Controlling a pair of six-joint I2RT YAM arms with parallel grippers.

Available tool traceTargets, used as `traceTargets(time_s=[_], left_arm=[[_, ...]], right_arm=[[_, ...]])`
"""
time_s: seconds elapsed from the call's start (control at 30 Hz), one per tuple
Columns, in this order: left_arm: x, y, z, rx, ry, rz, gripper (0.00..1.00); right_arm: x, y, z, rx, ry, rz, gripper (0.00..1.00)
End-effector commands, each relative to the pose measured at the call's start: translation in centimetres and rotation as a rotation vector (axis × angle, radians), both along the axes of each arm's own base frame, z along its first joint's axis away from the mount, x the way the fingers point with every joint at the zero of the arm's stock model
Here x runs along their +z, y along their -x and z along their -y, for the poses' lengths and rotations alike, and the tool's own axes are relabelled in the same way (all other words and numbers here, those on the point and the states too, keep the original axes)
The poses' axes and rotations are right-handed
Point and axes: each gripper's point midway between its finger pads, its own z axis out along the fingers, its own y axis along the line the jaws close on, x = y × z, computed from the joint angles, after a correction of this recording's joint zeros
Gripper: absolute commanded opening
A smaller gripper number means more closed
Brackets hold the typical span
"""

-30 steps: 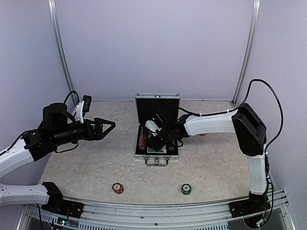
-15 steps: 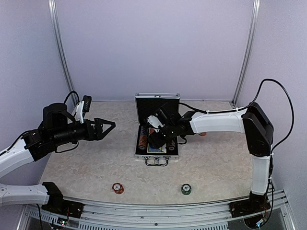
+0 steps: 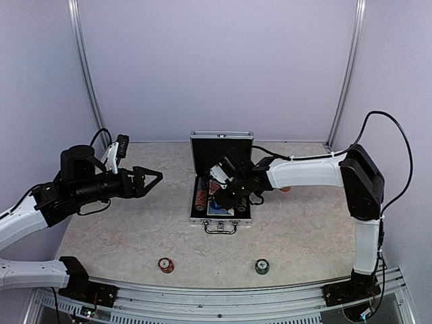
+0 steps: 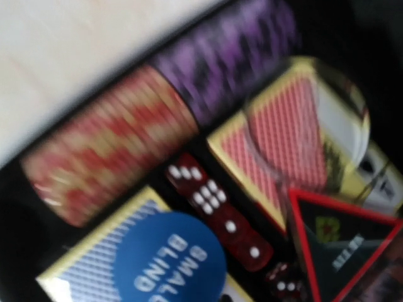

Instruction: Pack up texas hold em set

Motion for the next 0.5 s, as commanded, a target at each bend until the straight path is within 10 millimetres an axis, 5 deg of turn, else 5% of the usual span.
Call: traceTargets(time_s=[0.0,0.47], left_arm=[[0.0,0.0,-0.2,0.001,0.006,0.008,0.99],[-0.3,0.0,-0.3,0.003,0.001,0.006,0.99]], right_arm=[[-2.9,-1.0,1.9,-0.08,0.13,-0.001,0.5],[-3.0,-1.8,3.0,-0.14,0.147,0.027,0.5]])
